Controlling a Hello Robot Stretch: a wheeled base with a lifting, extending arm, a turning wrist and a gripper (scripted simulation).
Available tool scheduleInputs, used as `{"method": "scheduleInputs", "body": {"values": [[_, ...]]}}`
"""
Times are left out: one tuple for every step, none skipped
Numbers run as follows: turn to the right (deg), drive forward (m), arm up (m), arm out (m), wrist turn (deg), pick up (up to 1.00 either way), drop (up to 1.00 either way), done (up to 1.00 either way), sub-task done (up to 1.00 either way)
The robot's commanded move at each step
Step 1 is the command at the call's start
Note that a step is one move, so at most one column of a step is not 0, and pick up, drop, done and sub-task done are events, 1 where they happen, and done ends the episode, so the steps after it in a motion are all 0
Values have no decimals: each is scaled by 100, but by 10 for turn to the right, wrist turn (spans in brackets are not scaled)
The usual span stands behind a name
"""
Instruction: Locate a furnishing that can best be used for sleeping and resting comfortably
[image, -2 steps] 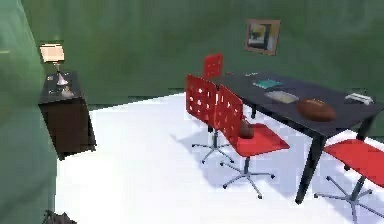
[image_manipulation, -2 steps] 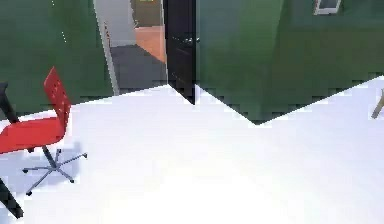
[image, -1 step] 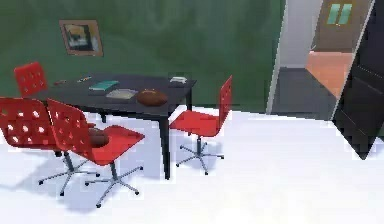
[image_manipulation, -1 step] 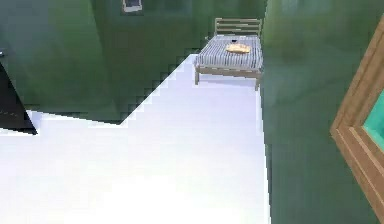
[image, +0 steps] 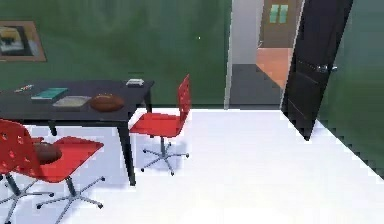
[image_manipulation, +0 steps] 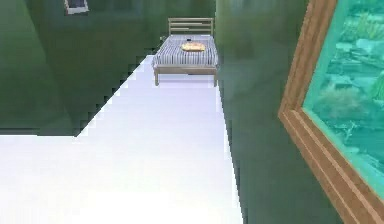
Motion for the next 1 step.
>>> {"method": "scheduleInputs", "body": {"values": [[0, 25, 0, 0, 0, 0, 0, 0, 0]]}}
